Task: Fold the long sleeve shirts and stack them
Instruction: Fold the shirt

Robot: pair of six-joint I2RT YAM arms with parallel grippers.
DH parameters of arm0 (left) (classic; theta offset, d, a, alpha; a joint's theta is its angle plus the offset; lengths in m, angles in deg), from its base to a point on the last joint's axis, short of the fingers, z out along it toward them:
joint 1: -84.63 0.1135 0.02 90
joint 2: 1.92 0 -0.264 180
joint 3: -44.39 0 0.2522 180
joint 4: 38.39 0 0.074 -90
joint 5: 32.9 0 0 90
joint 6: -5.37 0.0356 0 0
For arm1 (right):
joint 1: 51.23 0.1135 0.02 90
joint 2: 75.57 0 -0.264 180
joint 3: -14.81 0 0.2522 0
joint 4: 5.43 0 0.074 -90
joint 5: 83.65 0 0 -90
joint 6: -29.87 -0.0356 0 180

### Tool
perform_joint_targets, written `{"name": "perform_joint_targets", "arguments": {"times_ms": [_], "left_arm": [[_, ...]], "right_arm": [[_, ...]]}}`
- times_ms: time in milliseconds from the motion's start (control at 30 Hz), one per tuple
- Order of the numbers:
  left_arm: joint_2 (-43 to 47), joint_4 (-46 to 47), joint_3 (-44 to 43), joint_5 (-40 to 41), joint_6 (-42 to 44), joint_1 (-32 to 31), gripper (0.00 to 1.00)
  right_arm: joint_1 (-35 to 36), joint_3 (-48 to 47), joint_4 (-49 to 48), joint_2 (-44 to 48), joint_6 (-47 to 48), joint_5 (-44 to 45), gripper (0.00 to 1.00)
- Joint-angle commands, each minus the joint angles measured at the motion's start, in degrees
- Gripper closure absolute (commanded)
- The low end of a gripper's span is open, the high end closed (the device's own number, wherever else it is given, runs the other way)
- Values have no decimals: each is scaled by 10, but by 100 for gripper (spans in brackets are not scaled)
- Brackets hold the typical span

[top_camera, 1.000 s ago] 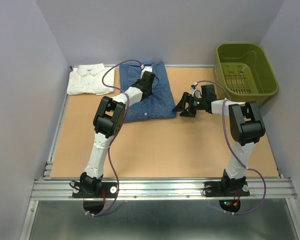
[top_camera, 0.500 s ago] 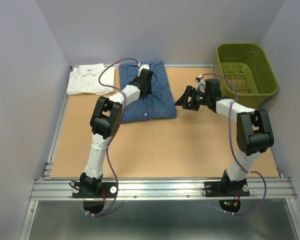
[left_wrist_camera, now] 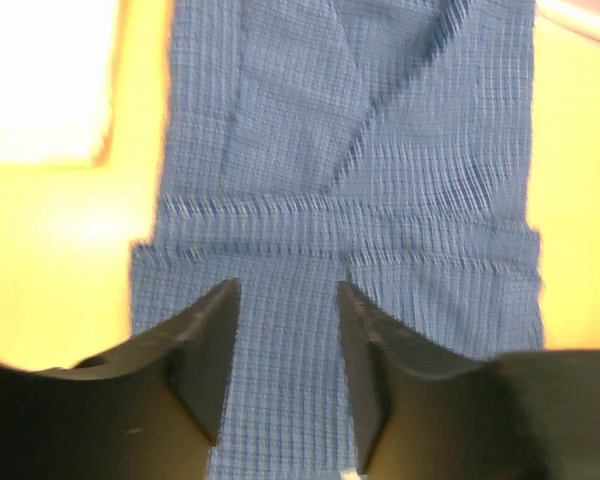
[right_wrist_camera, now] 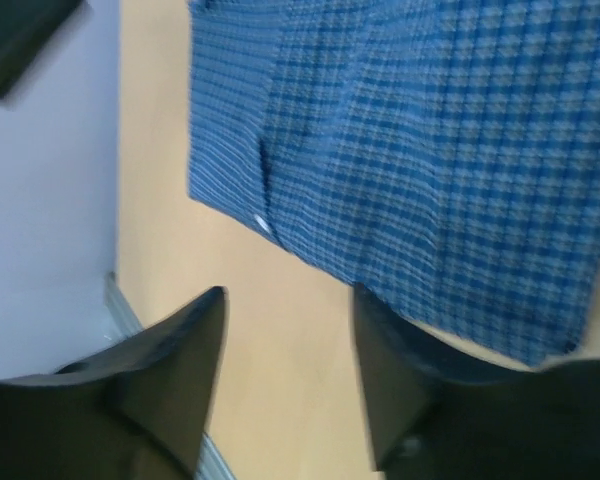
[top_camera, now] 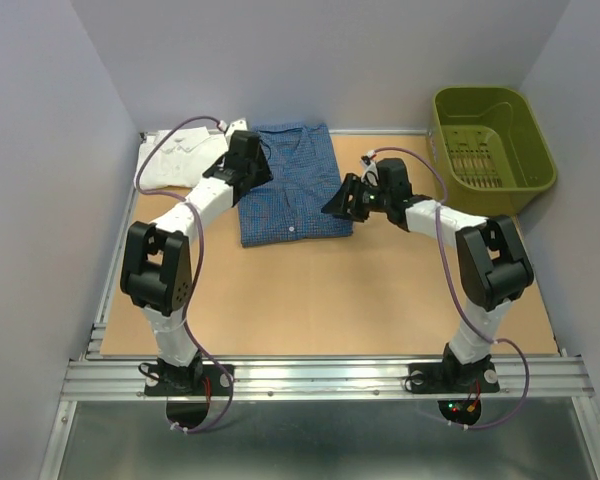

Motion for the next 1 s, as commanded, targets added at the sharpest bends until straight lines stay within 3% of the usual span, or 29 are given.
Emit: {"name": "perform_joint_targets", "arguments": {"times_ms": [0,33,100,267,467,700,967], "left_arm": [[32,17,94,-71,-55,-11,53],[33,22,120,-83,-60,-11,56],[24,25,135,-83,-67,-11,59],[-9,27,170,-100,-84,-11,60],[-23,-8,216,-160,-110,-11,60],[116,-15,386,-214,-133,-27,58],[311,-21,497,-231,-209,-79,53]], "right_arm": [[17,-47,-118,-38,-76,-5,47],[20,-45,-137,-56,-90,-8,54],[20,-37,-191,-76,-132,-22,57],[20,-20,-214,-136,-138,-17,60],[19,53,-213,-143,-141,-17,64],[19,202,-155,-37,-120,-12,65],[20,240,-119,94,-107,-34,64]]}}
